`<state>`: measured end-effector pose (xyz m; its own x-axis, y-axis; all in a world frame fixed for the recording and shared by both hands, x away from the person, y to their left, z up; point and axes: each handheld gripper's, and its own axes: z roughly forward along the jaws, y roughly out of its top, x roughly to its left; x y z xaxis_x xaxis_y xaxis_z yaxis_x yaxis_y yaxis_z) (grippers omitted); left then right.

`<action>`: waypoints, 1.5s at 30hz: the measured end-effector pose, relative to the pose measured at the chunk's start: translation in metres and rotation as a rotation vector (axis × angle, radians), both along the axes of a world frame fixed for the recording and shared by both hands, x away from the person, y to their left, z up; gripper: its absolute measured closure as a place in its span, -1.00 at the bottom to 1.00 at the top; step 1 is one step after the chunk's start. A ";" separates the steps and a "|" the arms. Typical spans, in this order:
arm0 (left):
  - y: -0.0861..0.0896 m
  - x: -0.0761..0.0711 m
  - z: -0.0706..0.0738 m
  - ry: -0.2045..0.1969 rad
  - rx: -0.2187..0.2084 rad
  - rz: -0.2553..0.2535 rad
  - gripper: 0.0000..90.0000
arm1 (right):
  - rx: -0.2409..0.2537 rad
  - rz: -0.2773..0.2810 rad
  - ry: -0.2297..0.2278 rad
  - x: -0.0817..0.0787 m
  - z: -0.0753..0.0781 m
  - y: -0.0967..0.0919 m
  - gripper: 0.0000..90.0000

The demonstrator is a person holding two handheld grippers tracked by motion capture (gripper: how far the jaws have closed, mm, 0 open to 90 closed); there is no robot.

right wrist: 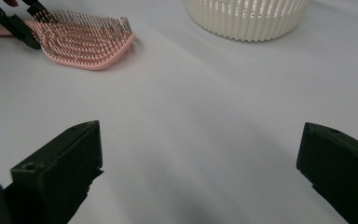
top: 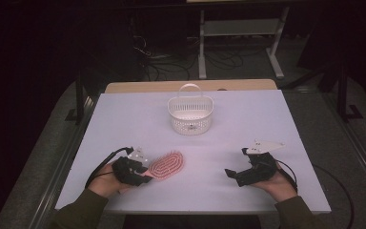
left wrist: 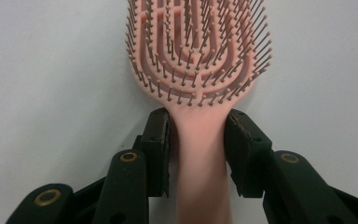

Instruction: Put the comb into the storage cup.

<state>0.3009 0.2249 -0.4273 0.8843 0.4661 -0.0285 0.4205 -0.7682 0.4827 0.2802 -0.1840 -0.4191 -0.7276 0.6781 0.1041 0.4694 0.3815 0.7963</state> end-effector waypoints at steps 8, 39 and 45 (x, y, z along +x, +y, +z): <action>-0.004 0.001 0.001 0.005 0.034 0.006 0.43 | -0.001 0.002 -0.002 0.000 0.000 0.001 -1.00; -0.001 0.003 0.001 0.012 0.016 0.010 0.57 | -0.005 0.005 -0.001 -0.001 -0.001 0.000 -1.00; 0.001 0.004 0.002 0.019 0.007 0.010 0.57 | -0.001 0.002 0.002 0.000 -0.001 0.000 -1.00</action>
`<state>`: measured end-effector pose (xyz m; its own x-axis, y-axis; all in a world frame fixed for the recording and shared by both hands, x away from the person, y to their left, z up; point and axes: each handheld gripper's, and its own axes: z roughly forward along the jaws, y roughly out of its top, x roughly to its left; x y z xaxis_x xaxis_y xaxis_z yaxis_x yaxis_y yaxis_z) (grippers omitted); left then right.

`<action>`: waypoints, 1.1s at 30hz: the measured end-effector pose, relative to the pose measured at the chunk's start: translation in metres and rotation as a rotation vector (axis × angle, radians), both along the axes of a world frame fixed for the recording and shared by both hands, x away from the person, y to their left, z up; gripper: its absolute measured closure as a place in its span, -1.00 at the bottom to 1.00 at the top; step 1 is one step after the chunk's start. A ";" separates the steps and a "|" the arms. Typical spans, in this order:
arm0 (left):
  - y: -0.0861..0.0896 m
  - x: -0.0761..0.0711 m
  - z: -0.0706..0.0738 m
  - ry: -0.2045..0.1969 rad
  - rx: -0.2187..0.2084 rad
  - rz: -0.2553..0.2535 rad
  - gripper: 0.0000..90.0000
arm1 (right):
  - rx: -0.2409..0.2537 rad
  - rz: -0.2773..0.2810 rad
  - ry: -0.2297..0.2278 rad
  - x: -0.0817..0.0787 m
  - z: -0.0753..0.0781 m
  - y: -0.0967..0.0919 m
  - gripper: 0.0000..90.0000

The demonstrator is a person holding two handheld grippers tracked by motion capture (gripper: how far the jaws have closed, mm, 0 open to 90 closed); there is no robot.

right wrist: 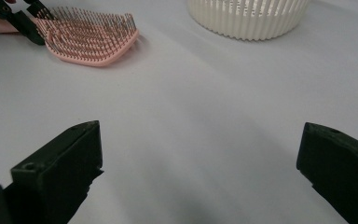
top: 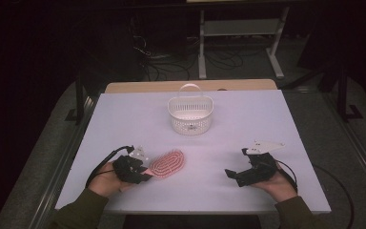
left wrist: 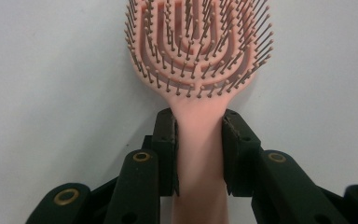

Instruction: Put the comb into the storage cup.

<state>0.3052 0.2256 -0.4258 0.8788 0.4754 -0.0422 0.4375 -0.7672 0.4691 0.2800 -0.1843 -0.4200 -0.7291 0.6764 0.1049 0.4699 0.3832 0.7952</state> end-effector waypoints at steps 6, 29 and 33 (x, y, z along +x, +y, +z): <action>0.001 0.000 0.000 -0.001 -0.010 -0.003 0.57 | 0.000 0.000 0.000 0.000 0.000 0.000 -1.00; 0.007 -0.002 0.007 -0.024 -0.077 0.004 0.57 | 0.004 -0.004 -0.003 0.000 0.000 -0.002 -1.00; 0.007 -0.002 0.008 -0.034 -0.086 0.002 0.57 | 0.004 -0.005 -0.002 0.001 0.000 -0.002 -1.00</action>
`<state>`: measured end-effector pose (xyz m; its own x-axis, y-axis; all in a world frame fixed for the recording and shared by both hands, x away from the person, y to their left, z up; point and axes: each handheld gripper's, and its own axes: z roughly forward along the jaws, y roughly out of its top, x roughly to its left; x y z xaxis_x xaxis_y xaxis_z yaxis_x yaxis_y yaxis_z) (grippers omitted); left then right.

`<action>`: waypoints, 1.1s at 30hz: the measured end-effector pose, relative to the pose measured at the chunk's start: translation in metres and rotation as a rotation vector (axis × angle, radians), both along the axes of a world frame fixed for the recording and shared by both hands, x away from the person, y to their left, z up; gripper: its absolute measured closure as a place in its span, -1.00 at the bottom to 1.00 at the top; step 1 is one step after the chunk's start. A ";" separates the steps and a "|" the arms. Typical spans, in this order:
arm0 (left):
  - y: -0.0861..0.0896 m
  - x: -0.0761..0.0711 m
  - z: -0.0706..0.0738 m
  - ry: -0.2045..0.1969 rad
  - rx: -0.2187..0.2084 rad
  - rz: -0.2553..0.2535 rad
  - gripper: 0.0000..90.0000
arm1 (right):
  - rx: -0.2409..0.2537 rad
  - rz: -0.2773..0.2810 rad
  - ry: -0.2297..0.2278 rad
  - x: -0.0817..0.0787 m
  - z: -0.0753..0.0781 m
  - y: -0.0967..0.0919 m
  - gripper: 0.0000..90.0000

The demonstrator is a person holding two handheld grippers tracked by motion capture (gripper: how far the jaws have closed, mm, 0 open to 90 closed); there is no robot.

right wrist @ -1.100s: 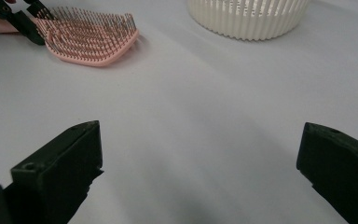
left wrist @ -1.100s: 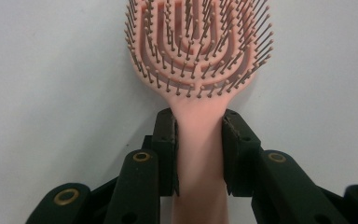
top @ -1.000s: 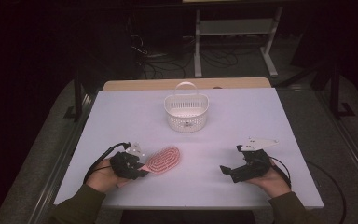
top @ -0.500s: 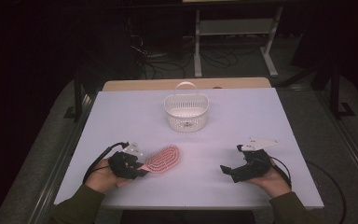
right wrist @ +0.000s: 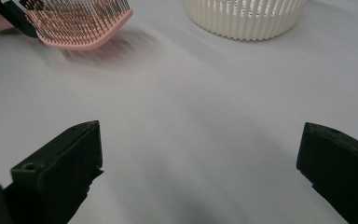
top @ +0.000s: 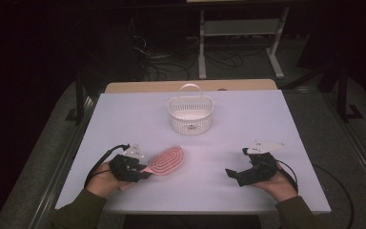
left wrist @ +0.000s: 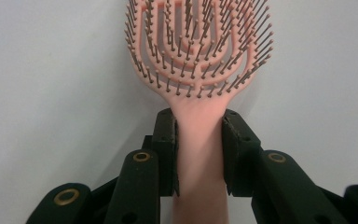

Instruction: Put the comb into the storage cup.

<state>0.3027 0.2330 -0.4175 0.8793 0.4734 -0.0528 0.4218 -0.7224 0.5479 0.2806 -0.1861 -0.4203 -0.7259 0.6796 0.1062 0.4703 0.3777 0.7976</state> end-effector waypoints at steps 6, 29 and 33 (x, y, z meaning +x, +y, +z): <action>-0.001 -0.001 0.004 -0.014 -0.038 -0.002 0.57 | -0.002 -0.001 0.000 0.000 0.000 0.000 -1.00; -0.016 0.005 0.022 -0.104 -0.178 0.005 0.57 | 0.004 -0.006 -0.003 0.000 0.001 0.000 -1.00; -0.020 0.006 0.025 -0.113 -0.200 0.001 0.57 | 0.008 -0.008 -0.006 0.000 0.001 0.000 -1.00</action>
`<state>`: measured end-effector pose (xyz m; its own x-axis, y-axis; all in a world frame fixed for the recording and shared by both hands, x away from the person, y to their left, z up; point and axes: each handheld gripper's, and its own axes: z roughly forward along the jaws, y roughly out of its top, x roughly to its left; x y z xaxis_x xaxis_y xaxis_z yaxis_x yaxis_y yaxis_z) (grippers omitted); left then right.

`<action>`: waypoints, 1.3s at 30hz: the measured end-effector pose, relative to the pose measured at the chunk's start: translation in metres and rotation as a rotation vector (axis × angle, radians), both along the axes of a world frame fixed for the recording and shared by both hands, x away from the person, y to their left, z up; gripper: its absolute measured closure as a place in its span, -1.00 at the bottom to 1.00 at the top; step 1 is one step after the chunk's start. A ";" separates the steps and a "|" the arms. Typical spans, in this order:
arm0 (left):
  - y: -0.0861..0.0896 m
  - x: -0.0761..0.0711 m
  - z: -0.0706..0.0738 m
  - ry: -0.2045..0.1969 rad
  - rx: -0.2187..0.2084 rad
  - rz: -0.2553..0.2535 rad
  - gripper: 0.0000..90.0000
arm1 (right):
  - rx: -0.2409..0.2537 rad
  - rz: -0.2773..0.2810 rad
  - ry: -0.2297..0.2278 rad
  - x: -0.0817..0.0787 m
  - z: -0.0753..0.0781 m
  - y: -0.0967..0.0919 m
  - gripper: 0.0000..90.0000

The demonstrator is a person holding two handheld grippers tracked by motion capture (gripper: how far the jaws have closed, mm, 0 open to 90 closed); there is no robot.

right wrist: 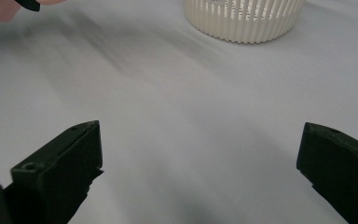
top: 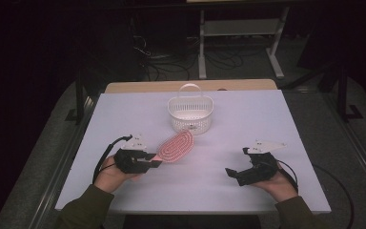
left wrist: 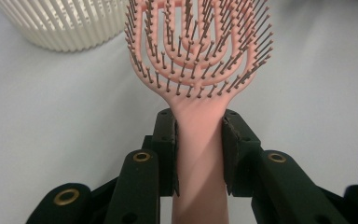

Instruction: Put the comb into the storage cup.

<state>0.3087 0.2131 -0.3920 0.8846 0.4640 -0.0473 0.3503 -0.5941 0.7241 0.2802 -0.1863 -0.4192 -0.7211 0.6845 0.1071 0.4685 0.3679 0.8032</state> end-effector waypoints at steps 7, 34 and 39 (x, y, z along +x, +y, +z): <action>-0.007 0.004 0.006 -0.021 -0.035 0.001 0.57 | 0.002 0.001 -0.001 0.000 0.000 0.000 -1.00; -0.041 0.021 0.007 -0.055 -0.163 0.014 0.57 | 0.006 0.007 0.004 0.001 0.000 0.001 -1.00; -0.046 0.022 0.003 -0.057 -0.189 0.010 0.57 | 0.008 0.009 0.002 0.001 0.000 0.001 -1.00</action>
